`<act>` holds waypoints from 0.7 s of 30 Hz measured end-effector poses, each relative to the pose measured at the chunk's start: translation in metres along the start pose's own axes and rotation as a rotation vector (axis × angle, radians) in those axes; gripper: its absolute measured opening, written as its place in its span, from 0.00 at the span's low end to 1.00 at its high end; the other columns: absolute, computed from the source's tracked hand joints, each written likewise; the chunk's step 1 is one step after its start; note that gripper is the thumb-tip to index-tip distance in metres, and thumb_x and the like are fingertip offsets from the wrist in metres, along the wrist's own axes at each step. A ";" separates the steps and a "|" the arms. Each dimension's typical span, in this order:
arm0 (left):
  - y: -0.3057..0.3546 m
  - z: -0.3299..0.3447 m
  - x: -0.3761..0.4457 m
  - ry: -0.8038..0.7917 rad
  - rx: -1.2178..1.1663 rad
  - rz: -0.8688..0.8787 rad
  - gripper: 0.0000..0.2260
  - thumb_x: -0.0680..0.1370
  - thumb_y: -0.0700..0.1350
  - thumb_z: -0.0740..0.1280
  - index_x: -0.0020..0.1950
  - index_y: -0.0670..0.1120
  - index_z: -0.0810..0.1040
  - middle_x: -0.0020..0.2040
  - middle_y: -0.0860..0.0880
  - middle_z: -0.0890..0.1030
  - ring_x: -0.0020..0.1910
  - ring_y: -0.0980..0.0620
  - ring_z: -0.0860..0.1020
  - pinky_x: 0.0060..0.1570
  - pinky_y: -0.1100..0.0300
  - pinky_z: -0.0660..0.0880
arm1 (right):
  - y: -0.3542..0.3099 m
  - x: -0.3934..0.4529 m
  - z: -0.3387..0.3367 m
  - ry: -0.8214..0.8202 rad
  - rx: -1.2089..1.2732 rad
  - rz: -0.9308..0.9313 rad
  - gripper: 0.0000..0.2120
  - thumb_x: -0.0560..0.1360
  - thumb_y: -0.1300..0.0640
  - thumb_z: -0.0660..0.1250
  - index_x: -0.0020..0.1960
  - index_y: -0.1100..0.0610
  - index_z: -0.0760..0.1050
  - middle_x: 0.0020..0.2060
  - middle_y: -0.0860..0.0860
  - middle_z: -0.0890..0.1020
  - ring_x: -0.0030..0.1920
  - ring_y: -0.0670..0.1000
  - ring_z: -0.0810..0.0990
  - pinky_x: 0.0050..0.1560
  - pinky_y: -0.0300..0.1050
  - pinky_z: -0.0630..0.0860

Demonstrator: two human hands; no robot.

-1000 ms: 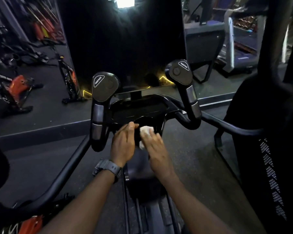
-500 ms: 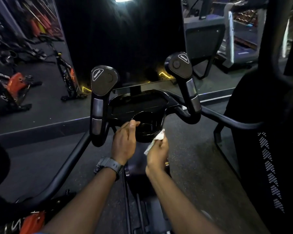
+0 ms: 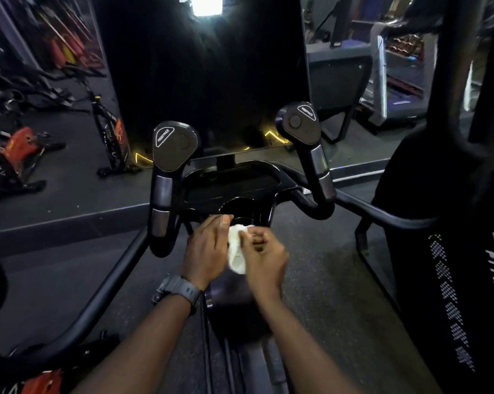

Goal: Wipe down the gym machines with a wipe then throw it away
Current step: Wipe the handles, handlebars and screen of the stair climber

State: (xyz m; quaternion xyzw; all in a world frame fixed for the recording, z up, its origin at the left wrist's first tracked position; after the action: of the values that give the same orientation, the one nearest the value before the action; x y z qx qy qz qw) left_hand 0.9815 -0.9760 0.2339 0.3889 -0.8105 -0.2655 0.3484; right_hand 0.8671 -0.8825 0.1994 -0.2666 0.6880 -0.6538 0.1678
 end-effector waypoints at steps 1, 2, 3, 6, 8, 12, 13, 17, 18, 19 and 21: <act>0.001 -0.001 0.000 0.008 -0.019 0.001 0.27 0.81 0.56 0.47 0.59 0.42 0.81 0.56 0.47 0.82 0.57 0.51 0.79 0.60 0.58 0.72 | -0.008 0.010 -0.012 0.020 -0.084 -0.097 0.03 0.73 0.56 0.72 0.47 0.51 0.82 0.40 0.47 0.83 0.39 0.44 0.82 0.39 0.34 0.76; 0.002 -0.002 0.000 0.017 -0.042 -0.001 0.27 0.82 0.56 0.47 0.59 0.42 0.81 0.57 0.48 0.82 0.58 0.52 0.78 0.61 0.59 0.72 | -0.016 0.022 -0.019 0.014 -0.198 -0.202 0.04 0.73 0.56 0.72 0.48 0.51 0.83 0.42 0.47 0.83 0.41 0.46 0.81 0.42 0.35 0.75; 0.003 -0.003 -0.001 0.022 -0.059 -0.005 0.27 0.82 0.56 0.47 0.59 0.42 0.81 0.57 0.48 0.82 0.59 0.52 0.78 0.62 0.59 0.72 | -0.027 0.034 -0.019 -0.018 -0.381 -0.320 0.05 0.73 0.54 0.71 0.48 0.50 0.83 0.41 0.48 0.83 0.43 0.50 0.81 0.43 0.40 0.73; 0.005 -0.004 -0.001 0.031 -0.104 -0.035 0.27 0.82 0.57 0.47 0.62 0.44 0.80 0.60 0.49 0.81 0.60 0.57 0.76 0.62 0.66 0.69 | -0.051 0.061 0.009 -0.215 -1.093 -0.560 0.10 0.73 0.47 0.66 0.45 0.50 0.83 0.40 0.48 0.82 0.49 0.55 0.75 0.49 0.48 0.65; -0.002 -0.006 -0.001 0.051 -0.210 -0.125 0.28 0.81 0.59 0.46 0.65 0.45 0.78 0.62 0.51 0.79 0.61 0.61 0.74 0.61 0.74 0.66 | -0.053 0.053 0.038 -0.508 -1.353 -0.519 0.14 0.75 0.46 0.61 0.50 0.53 0.80 0.46 0.51 0.82 0.55 0.56 0.74 0.56 0.52 0.62; -0.021 -0.007 0.006 0.129 -0.525 -0.319 0.35 0.74 0.73 0.47 0.65 0.52 0.76 0.64 0.54 0.78 0.65 0.56 0.75 0.67 0.58 0.69 | -0.057 0.028 0.079 -0.810 -1.299 -0.454 0.13 0.80 0.53 0.56 0.58 0.59 0.74 0.55 0.57 0.80 0.57 0.58 0.77 0.57 0.53 0.68; -0.024 -0.006 0.008 0.140 -0.587 -0.358 0.35 0.72 0.73 0.48 0.66 0.52 0.75 0.65 0.53 0.77 0.65 0.55 0.75 0.67 0.58 0.69 | -0.058 0.027 0.084 -0.829 -1.246 -0.431 0.13 0.81 0.55 0.56 0.58 0.60 0.73 0.56 0.59 0.80 0.57 0.59 0.78 0.56 0.53 0.70; -0.019 -0.006 0.013 0.097 -0.527 -0.359 0.29 0.79 0.67 0.49 0.66 0.50 0.76 0.66 0.51 0.77 0.64 0.57 0.74 0.67 0.60 0.67 | -0.045 0.019 0.069 -0.846 -1.203 -0.466 0.14 0.78 0.58 0.58 0.62 0.59 0.72 0.56 0.59 0.80 0.57 0.61 0.77 0.57 0.52 0.70; -0.016 -0.006 0.014 0.065 -0.444 -0.340 0.25 0.82 0.62 0.50 0.66 0.49 0.77 0.66 0.51 0.77 0.63 0.58 0.73 0.65 0.64 0.66 | -0.042 0.019 0.059 -0.823 -1.196 -0.529 0.14 0.77 0.58 0.58 0.61 0.57 0.72 0.54 0.58 0.80 0.56 0.59 0.77 0.58 0.52 0.68; -0.012 -0.006 0.016 0.039 -0.366 -0.318 0.22 0.84 0.56 0.50 0.66 0.47 0.77 0.66 0.51 0.77 0.63 0.59 0.72 0.62 0.70 0.64 | -0.040 0.021 0.047 -0.790 -1.174 -0.587 0.15 0.76 0.59 0.58 0.61 0.55 0.74 0.51 0.57 0.81 0.54 0.58 0.77 0.59 0.51 0.66; -0.010 -0.003 0.021 0.006 -0.310 -0.309 0.22 0.85 0.53 0.49 0.68 0.45 0.76 0.67 0.52 0.76 0.63 0.61 0.70 0.56 0.79 0.61 | -0.038 0.029 0.034 -0.740 -1.108 -0.631 0.16 0.76 0.61 0.57 0.60 0.52 0.76 0.46 0.55 0.82 0.50 0.58 0.79 0.58 0.51 0.69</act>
State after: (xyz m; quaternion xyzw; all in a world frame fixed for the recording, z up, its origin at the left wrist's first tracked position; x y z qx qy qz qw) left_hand 0.9790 -0.9989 0.2360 0.4511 -0.6896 -0.4363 0.3614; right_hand 0.8689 -0.9277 0.2374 -0.7006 0.7064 -0.0951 0.0336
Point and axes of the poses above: each hand's wrist, its own x-axis towards the middle knuckle, its own z-axis out of the palm, y = z × x, the point moved 7 cm from there along x, towards the middle knuckle
